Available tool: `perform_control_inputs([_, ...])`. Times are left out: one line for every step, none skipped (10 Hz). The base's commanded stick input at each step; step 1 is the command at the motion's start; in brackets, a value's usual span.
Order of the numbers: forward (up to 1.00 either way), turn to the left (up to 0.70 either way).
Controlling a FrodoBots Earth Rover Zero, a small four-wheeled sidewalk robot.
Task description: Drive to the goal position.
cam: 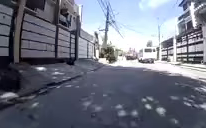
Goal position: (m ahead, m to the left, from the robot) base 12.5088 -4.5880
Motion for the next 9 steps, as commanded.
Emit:
perform_control_inputs([1.0,-0.08])
perform_control_inputs([1.0,-0.32])
perform_control_inputs([1.0,-0.37])
perform_control_inputs([1.0,-0.37])
perform_control_inputs([1.0,-0.37])
perform_control_inputs([1.0,-0.37])
perform_control_inputs([1.0,-0.37])
perform_control_inputs([1.0,-0.37])
perform_control_inputs([1.0,-0.37])
